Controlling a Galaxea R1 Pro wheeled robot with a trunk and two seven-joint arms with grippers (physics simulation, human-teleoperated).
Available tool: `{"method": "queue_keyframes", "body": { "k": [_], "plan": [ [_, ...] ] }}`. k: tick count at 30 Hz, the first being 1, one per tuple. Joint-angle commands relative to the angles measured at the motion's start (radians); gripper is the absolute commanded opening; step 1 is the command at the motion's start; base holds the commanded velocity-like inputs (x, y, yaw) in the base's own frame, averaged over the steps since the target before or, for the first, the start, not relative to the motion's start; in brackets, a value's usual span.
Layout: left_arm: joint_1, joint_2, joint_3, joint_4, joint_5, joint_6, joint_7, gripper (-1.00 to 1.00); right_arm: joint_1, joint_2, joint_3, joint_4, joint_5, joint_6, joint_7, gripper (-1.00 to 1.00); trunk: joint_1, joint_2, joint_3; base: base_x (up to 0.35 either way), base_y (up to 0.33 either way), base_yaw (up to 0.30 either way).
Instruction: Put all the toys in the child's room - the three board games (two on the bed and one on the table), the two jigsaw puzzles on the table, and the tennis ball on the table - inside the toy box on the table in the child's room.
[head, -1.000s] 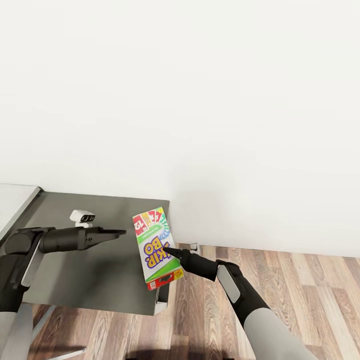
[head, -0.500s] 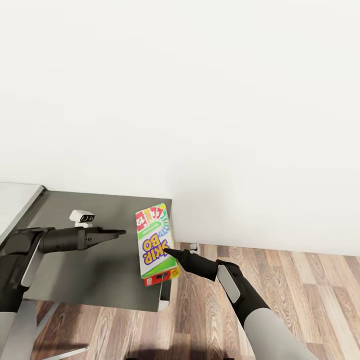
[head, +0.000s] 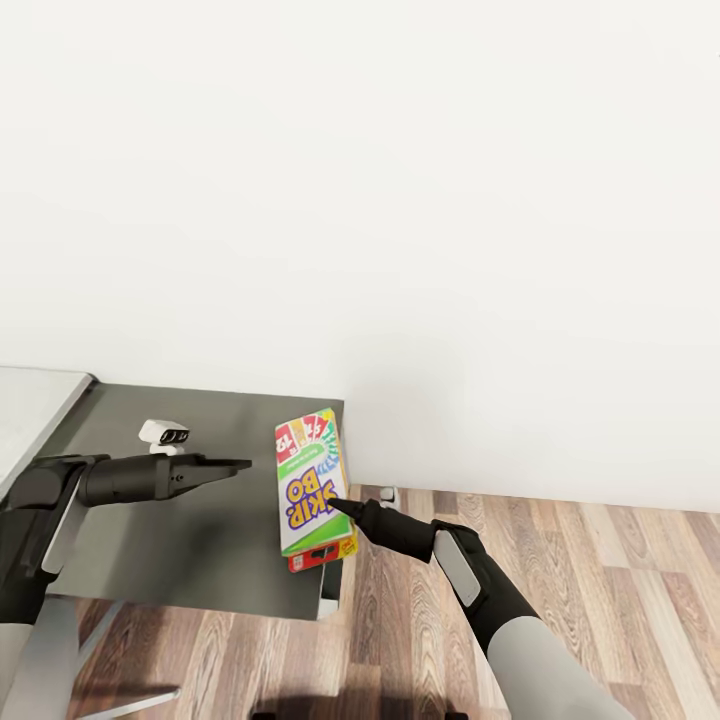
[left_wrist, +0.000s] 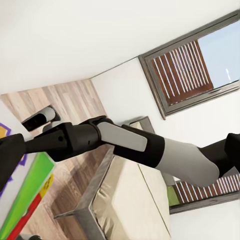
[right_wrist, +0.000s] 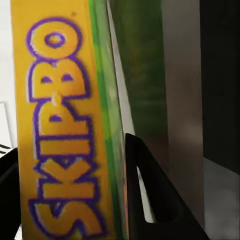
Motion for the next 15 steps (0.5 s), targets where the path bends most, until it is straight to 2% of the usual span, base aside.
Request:
{"method": "queue_keyframes", "body": {
  "k": [1, 15],
  "plan": [
    [0.0, 0.001, 0.001, 0.0, 0.0, 0.011, -0.004, 1.0, 0.0, 0.0, 0.0, 0.0, -0.002, 0.004, -0.007, -1.0, -0.004, 0.007, 0.002, 0.0, 0.0, 0.0],
    [0.0, 0.001, 0.001, 0.0, -0.002, 0.011, -0.004, 1.0, 0.0, 0.001, -0.002, 0.0, -0.003, -0.042, -0.012, -1.0, -0.057, 0.105, 0.046, 0.0, 0.0, 0.0]
  ]
}}
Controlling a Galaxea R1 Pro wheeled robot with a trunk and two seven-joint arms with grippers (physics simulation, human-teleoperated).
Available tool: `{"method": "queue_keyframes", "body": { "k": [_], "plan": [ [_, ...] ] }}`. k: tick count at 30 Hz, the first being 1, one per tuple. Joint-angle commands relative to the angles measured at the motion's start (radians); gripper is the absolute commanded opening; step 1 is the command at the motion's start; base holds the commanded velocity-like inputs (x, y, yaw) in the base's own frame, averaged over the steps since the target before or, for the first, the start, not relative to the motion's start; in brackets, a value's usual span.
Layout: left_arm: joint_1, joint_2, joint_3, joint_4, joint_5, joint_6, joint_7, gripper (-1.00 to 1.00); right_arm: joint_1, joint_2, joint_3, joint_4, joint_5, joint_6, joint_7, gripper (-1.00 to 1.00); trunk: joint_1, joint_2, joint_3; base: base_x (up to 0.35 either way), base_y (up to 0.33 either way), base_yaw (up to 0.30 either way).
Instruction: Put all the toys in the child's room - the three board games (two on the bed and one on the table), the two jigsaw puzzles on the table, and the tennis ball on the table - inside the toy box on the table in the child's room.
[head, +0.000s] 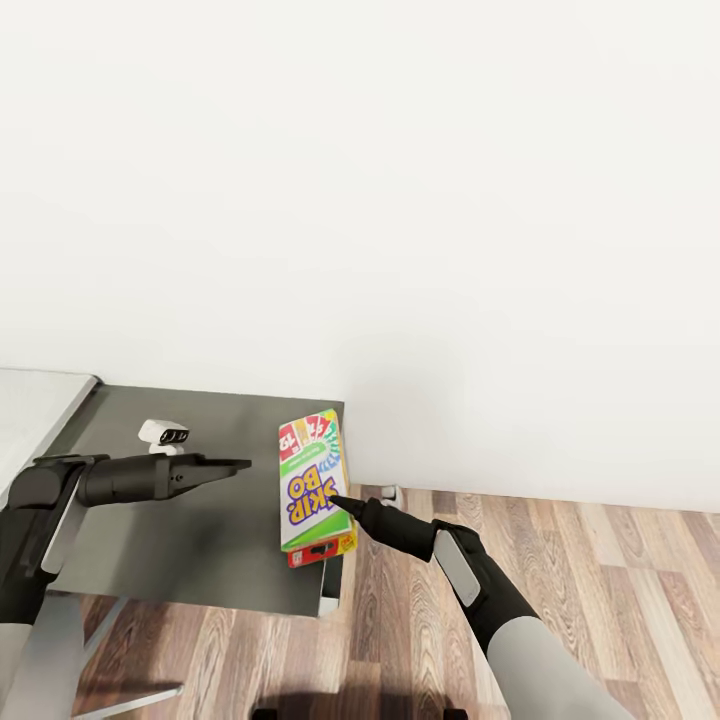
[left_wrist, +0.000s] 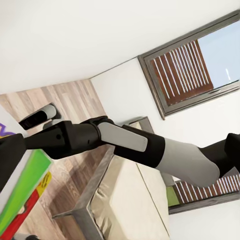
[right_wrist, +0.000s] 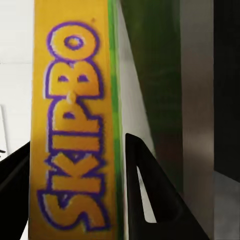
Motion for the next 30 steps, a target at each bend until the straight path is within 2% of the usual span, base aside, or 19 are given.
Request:
{"method": "queue_keyframes", "body": {
  "k": [1, 9, 30],
  "plan": [
    [0.0, 0.0, 0.0, 0.0, 0.0, 0.011, -0.004, 1.0, 0.0, 0.0, 0.0, 0.0, -0.006, 0.006, -0.002, -1.0, -0.004, 0.006, 0.002, 0.0, 0.0, 0.0],
    [0.0, 0.0, -0.001, 0.0, -0.001, 0.011, -0.004, 1.0, 0.0, 0.0, 0.0, 0.0, -0.005, 0.005, -0.003, -1.0, -0.034, 0.062, 0.027, -0.155, 0.0, 0.0],
    [0.0, 0.0, -0.002, 0.0, -0.001, 0.011, -0.004, 1.0, 0.001, 0.0, 0.0, 0.0, -0.002, -0.002, -0.005, -1.0, -0.115, 0.209, 0.093, -0.051, 0.0, 0.0]
  ]
}}
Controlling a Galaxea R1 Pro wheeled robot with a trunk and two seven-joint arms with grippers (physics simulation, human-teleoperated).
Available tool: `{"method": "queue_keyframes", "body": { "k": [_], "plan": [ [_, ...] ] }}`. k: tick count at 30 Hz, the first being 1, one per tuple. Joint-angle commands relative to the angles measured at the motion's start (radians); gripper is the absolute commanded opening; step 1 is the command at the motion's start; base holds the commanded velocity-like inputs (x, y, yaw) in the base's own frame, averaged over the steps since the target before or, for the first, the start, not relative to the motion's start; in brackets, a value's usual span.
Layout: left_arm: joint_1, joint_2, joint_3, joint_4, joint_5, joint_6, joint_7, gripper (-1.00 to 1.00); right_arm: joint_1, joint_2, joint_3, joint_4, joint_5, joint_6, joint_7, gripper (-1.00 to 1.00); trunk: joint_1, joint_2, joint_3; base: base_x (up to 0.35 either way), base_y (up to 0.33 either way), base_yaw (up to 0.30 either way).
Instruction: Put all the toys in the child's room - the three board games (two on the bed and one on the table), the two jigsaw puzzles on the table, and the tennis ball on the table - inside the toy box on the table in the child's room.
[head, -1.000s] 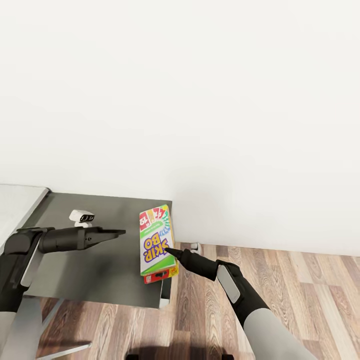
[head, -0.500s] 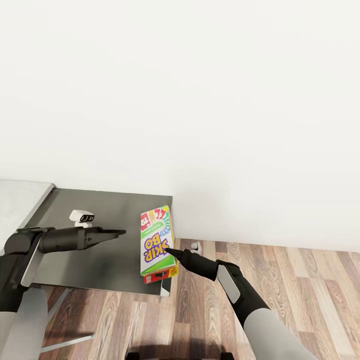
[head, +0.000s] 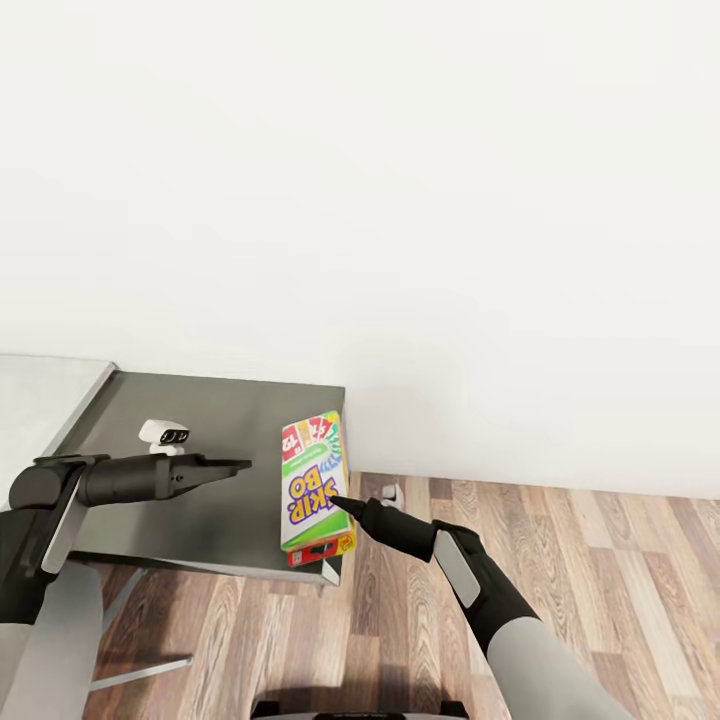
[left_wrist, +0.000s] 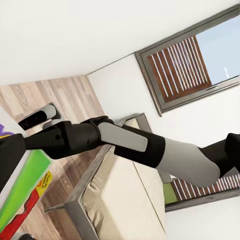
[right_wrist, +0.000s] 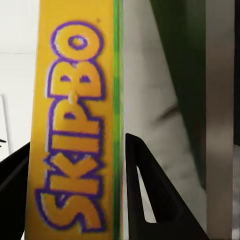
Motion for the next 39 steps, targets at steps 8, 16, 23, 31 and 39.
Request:
{"method": "queue_keyframes", "body": {
  "k": [8, 16, 23, 31, 39],
  "plan": [
    [0.0, 0.0, 0.0, 0.0, -0.001, 0.011, -0.004, 1.0, 0.007, 0.0, 0.001, -0.001, -0.012, -0.076, 0.002, -1.0, -0.03, 0.055, 0.024, 0.0, 0.0, 0.0],
    [0.0, 0.0, 0.0, 0.0, -0.001, 0.011, -0.004, 1.0, 0.008, 0.001, 0.001, -0.003, -0.012, -0.081, 0.003, -1.0, -0.042, 0.076, 0.033, 0.0, 0.0, 0.0],
    [0.0, 0.0, 0.0, 0.0, -0.001, 0.011, -0.004, 1.0, 0.008, 0.004, 0.001, -0.004, -0.01, -0.081, 0.005, -1.0, -0.042, 0.076, 0.035, 0.0, 0.0, 0.0],
    [0.0, 0.0, 0.0, 0.0, -0.002, 0.011, -0.004, 1.0, 0.01, 0.004, 0.001, -0.004, -0.01, -0.083, 0.005, -1.0, -0.042, 0.076, 0.047, 0.0, 0.0, 0.0],
    [0.0, 0.0, 0.0, 0.0, -0.004, 0.011, -0.004, 1.0, 0.01, 0.004, 0.001, -0.004, -0.01, -0.083, 0.008, -1.0, -0.042, 0.076, 0.06, 0.0, 0.0, 0.0]
  ]
}}
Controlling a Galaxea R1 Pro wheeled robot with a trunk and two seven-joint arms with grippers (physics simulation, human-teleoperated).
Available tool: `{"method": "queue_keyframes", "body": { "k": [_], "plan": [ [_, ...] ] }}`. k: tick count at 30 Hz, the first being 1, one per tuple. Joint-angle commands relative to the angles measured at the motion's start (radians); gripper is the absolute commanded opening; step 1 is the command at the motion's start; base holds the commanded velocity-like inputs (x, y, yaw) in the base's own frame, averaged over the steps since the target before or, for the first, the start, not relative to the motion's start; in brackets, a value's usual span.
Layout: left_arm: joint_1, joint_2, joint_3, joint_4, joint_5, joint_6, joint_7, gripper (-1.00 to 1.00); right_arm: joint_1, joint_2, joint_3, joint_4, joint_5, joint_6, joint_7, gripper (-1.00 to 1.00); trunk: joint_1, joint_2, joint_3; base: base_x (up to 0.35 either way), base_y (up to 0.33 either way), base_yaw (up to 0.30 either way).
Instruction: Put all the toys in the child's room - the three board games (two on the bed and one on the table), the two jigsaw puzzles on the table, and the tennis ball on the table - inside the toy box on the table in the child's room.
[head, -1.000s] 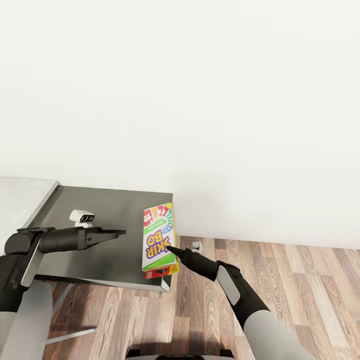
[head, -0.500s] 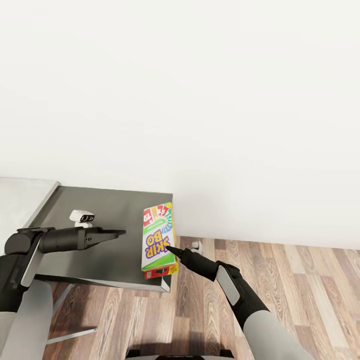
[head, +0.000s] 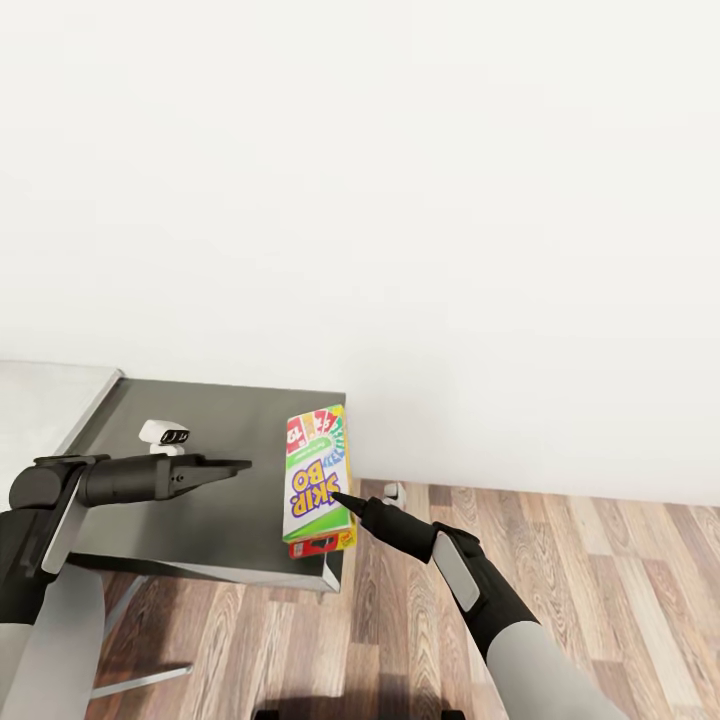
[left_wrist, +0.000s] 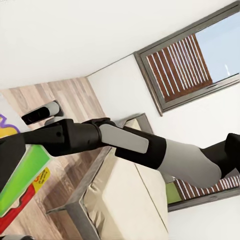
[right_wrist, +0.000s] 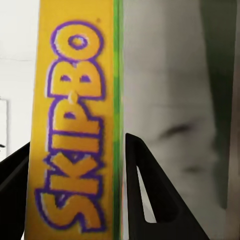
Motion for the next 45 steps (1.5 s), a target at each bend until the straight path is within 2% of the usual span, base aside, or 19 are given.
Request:
{"method": "queue_keyframes", "body": {
  "k": [1, 17, 26, 45],
  "plan": [
    [0.0, 0.0, 0.0, 0.0, -0.001, 0.011, -0.004, 1.0, 0.0, 0.0, 0.001, 0.0, -0.007, 0.007, 0.0, -1.0, 0.001, -0.002, 0.0, 0.0, 0.0, 0.0],
    [0.0, 0.001, -0.001, 0.0, -0.001, 0.009, -0.004, 1.0, 0.0, -0.001, 0.001, -0.001, -0.007, 0.009, 0.003, -1.0, 0.001, -0.002, 0.027, 0.0, 0.0, 0.0],
    [0.0, 0.0, -0.001, 0.0, -0.02, 0.009, -0.004, 1.0, 0.0, -0.001, 0.001, -0.001, -0.007, 0.009, 0.001, -1.0, 0.001, -0.002, 0.042, 0.0, 0.0, 0.0],
    [0.0, 0.0, 0.0, 0.0, -0.03, 0.01, -0.004, 1.0, 0.0, 0.002, 0.001, 0.0, -0.007, 0.007, -0.005, -1.0, 0.001, -0.002, 0.073, -0.019, 0.0, 0.0]
  ]
}}
